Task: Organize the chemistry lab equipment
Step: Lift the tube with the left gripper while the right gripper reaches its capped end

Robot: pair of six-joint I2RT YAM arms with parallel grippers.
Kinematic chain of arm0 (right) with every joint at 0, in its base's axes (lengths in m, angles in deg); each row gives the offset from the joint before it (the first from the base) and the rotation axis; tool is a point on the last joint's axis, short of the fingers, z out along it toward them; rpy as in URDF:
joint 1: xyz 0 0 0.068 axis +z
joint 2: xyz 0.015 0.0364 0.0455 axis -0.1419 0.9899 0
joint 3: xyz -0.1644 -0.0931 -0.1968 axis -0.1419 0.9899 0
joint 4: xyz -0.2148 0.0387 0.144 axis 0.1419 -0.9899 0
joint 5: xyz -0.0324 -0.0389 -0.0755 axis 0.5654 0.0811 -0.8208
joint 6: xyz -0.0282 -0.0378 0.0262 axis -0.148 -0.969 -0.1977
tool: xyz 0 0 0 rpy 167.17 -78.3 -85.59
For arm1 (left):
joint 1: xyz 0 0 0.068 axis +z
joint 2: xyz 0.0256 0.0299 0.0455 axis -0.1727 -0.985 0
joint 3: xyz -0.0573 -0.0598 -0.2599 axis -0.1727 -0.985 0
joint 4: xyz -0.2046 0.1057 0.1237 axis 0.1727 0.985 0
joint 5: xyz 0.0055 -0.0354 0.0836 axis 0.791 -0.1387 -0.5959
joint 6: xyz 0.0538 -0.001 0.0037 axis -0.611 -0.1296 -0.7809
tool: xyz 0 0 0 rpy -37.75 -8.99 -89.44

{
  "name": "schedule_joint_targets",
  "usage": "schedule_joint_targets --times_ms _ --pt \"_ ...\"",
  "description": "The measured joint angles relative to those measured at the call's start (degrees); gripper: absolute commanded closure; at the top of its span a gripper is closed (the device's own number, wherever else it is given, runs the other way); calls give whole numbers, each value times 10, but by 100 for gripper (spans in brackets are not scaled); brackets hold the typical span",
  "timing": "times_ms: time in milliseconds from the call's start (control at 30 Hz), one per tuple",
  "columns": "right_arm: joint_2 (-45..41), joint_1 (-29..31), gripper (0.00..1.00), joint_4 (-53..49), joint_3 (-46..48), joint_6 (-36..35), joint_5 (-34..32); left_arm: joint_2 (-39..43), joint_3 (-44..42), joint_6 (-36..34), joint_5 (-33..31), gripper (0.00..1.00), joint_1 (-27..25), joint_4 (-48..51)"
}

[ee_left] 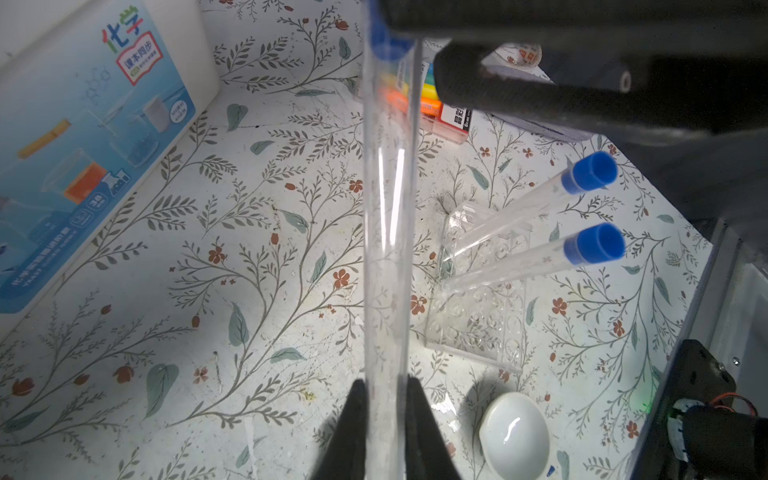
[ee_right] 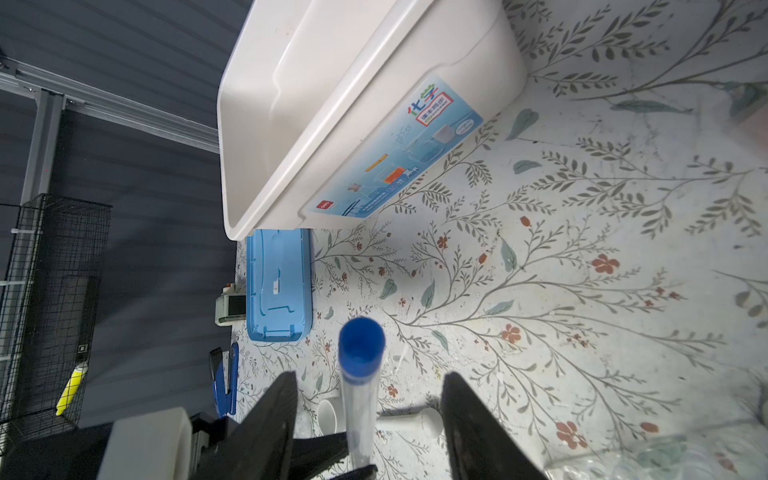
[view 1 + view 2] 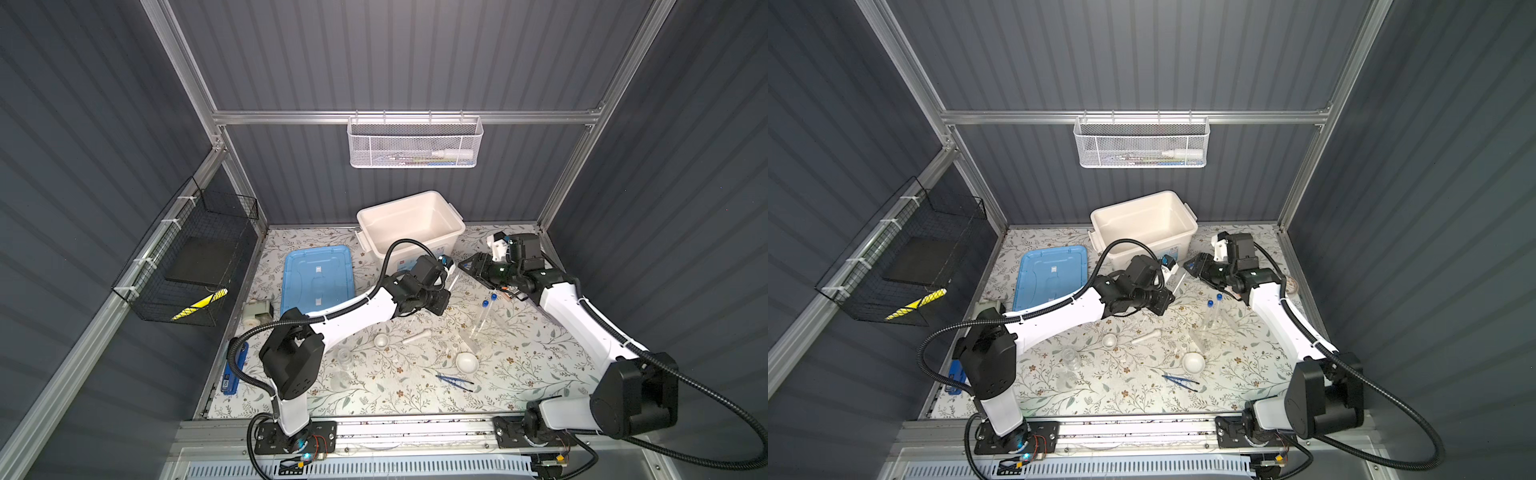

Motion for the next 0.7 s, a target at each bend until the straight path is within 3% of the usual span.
schedule_joint_targets --times_ms 233,700 --pt "0 0 58 13 0 7 8 0 -1 0 7 91 -5 -9" --pt "0 0 68 18 0 7 10 19 -27 -5 16 91 -6 -26"
